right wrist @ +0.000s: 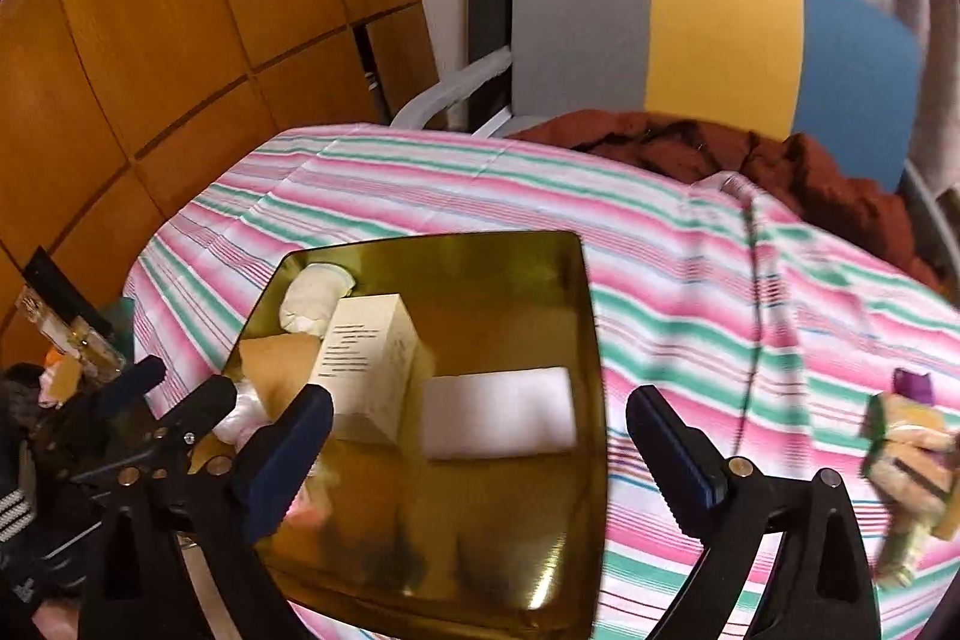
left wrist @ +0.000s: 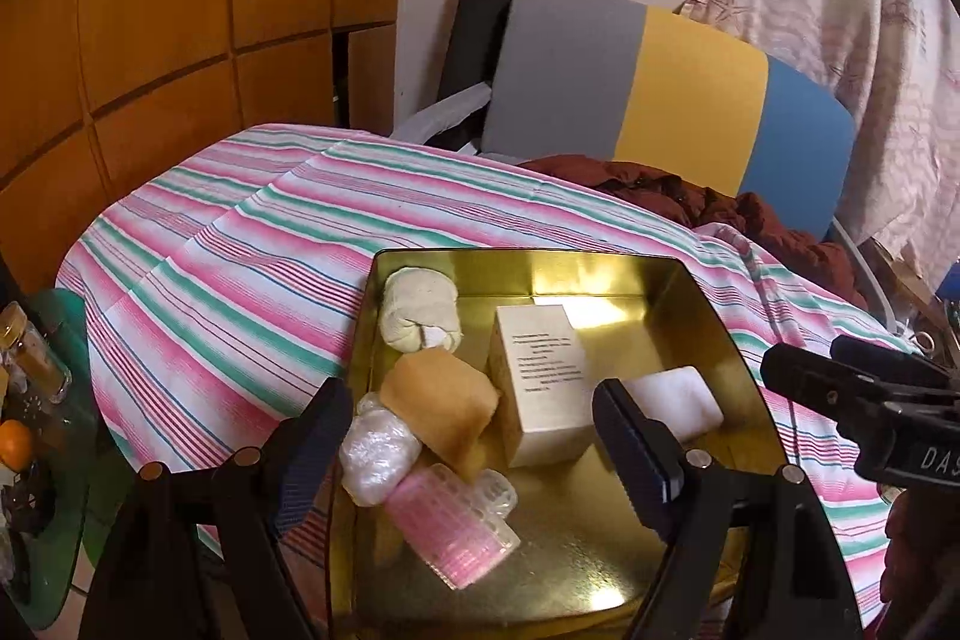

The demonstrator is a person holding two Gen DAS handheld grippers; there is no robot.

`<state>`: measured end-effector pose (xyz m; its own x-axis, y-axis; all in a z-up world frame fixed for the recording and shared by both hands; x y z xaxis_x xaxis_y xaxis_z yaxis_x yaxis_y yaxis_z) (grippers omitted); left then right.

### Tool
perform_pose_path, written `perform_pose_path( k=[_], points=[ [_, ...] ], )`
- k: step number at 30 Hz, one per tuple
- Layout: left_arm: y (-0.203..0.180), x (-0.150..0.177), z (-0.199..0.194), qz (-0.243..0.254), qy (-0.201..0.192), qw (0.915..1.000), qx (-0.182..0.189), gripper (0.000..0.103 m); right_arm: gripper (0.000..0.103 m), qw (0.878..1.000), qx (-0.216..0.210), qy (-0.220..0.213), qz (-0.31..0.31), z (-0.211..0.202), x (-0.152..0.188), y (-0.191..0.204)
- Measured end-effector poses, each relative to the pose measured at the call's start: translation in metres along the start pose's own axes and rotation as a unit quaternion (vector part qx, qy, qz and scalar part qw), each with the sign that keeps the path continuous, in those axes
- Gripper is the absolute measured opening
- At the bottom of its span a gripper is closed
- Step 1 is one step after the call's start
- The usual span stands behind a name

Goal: Organize objects
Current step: 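Carry the sponge and box over the gold tray and open both tools, then move both open tools back to the pile of items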

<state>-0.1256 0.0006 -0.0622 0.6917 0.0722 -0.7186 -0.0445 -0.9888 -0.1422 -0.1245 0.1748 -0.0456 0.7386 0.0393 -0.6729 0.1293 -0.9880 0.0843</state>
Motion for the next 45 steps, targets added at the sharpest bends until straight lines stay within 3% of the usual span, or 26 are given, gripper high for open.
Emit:
perform_pose_path(
  k=[13,24,28,36,40,45],
  points=[
    [-0.024,0.011,-0.006,0.024,0.008,0.9996,0.013,0.084,0.102,0.999,0.049,-0.020,-0.012,-0.015,0.012,-0.019],
    [-0.058,0.021,-0.002,0.029,0.026,0.9969,0.069,0.083,0.103,0.996,0.080,-0.011,0.028,-0.023,0.031,-0.071],
    [-0.066,0.024,0.000,0.025,0.032,0.9959,0.081,0.083,0.103,0.993,0.100,-0.008,0.061,-0.031,0.041,-0.105],
    [-0.117,0.032,-0.008,0.080,0.047,0.9865,0.134,0.082,0.103,0.981,0.145,0.002,0.129,-0.056,0.067,-0.188],
    [-0.143,0.036,-0.011,0.090,0.057,0.9808,0.164,0.082,0.103,0.968,0.179,-0.006,0.173,-0.083,0.074,-0.248],
    [-0.184,0.045,-0.016,0.122,0.074,0.9693,0.201,0.082,0.103,0.940,0.235,-0.020,0.245,-0.125,0.092,-0.332]
  ],
)
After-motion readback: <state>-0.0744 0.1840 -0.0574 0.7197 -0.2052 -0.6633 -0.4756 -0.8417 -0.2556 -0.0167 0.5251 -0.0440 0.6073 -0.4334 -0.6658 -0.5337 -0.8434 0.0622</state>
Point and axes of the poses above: each gripper's, at about its wrist camera, not at the fingertips, and z roughly the way its jaws point, y to its left, x to its underside, the point moved 9 cm from there along z, roughly the way its jaws point, and after that the axes turned 3 degrees about -z, right-handed, at the moved point
